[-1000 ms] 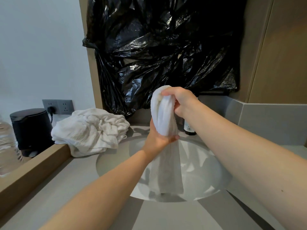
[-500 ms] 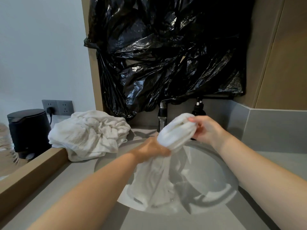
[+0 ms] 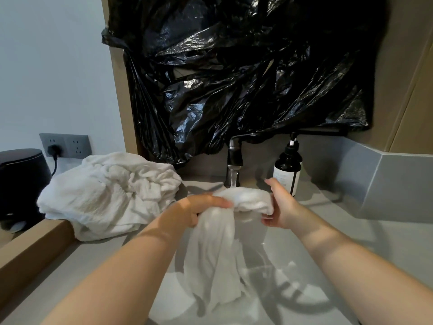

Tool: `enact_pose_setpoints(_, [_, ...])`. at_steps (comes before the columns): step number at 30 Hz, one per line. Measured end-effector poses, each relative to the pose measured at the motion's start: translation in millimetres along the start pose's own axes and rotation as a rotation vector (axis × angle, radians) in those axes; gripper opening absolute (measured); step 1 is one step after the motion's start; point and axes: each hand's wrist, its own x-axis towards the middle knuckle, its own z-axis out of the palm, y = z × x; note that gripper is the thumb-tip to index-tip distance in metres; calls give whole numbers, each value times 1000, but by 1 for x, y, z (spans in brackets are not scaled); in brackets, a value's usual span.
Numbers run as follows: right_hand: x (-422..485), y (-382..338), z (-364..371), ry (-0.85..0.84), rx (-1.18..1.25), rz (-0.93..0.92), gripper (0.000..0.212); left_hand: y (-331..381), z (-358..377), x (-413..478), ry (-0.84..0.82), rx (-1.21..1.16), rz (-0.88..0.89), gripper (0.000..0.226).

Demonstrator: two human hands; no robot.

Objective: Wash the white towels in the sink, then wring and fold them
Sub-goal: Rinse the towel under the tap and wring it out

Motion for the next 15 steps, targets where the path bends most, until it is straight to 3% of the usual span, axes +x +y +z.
enact_pose_setpoints(5, [4, 4, 26, -27, 4, 36, 48, -10, -4, 11, 39, -69, 115, 93])
enact_pose_setpoints(8, [7, 21, 44, 33, 6, -63, 42, -20, -2, 15, 100, -149, 121, 107])
enact_pose_setpoints(10, [9, 27, 50, 195, -81, -211, 33, -21, 2, 10, 97, -172, 146, 93])
enact_pose_setpoints(13, [9, 22, 50, 310, -158, -395, 35, -18, 8, 5, 95, -191, 169, 49])
enact_pose_setpoints(15, [12, 21, 46, 326, -233, -499, 43, -18, 13, 4, 78, -240, 181, 44])
